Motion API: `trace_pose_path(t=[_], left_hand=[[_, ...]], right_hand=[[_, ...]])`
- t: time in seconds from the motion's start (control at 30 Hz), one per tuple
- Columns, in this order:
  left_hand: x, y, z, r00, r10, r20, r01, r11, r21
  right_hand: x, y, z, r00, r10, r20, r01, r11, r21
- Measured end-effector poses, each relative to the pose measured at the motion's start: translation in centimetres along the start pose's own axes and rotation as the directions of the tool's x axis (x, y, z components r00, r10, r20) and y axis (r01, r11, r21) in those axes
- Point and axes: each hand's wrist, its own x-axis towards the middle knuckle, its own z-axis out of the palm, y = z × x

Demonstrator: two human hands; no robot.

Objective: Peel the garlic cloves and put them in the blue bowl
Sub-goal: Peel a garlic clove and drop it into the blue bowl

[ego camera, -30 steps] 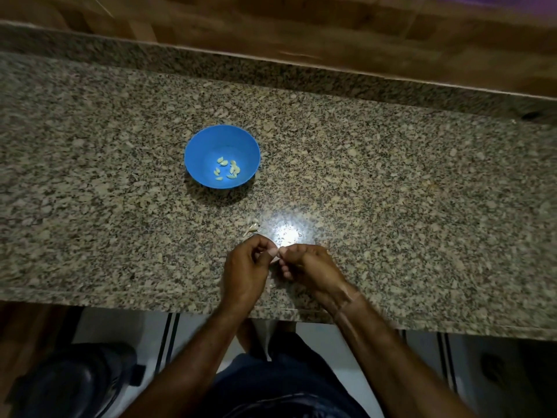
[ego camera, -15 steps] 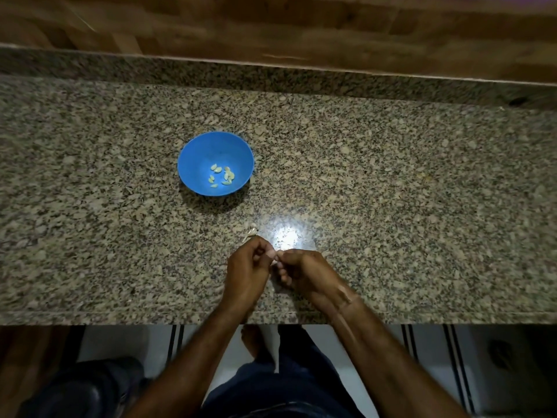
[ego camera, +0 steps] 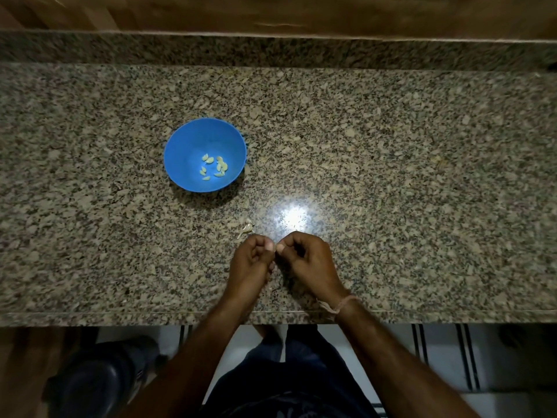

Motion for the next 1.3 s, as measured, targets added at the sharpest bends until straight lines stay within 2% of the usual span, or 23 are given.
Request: trace_pose_path(t=[0.07,0.13,0.33,0.43,0.5,0.57,0.67,1.03,1.3], left_hand=[[0.2,-0.2,0.0,0.992,0.121,-0.041,-0.116,0.989,0.094],[0.5,-0.3,0.0,0.986,0.145,-0.077,-0.134,0.983,0.129],[0.8,-0.3,0.3,0.995,-0.072,-0.070,0.060,0.985,-0.161],[1.1,-0.2,0.5,0.987,-0.121,-0.109,0.097,0.973,-0.208],[1.2,-0.3,0.5,0.985,-0.103,-0.139,0.078,0.982,-0.175],[1.1,-0.5,0.5,0.986,-0.040,-0.163,0.026,0.996,-0.085],[1.1,-0.6,0.6,0.980,0.020,-0.196,-0.016,1.000,0.022],[0.5,-0.5,0.5,0.982,0.082,-0.171,-0.071,0.995,0.070],[-0.4,0.1,0.0,0.936,0.324,-0.136,-0.277,0.919,0.280]], right_hand=[[0.2,0.0,0.1,0.997,0.074,0.015,-0.075,0.995,0.065],[0.3,0.2,0.1,0.996,0.083,0.009,-0.084,0.993,0.084],[0.0,0.1,0.4,0.999,-0.013,-0.036,0.014,1.000,0.026],[0.2,0.3,0.1,0.994,-0.088,-0.067,0.083,0.993,-0.082],[0.3,0.4,-0.2,0.983,-0.163,-0.088,0.146,0.975,-0.168],[0.2,0.2,-0.2,0.979,-0.185,-0.091,0.170,0.974,-0.148],[0.1,-0.6,0.2,0.987,-0.136,-0.083,0.135,0.991,-0.016],[0.3,-0.1,0.6,0.997,0.033,-0.072,-0.022,0.990,0.137],[0.0,0.3,0.5,0.993,0.112,-0.024,-0.104,0.970,0.220]])
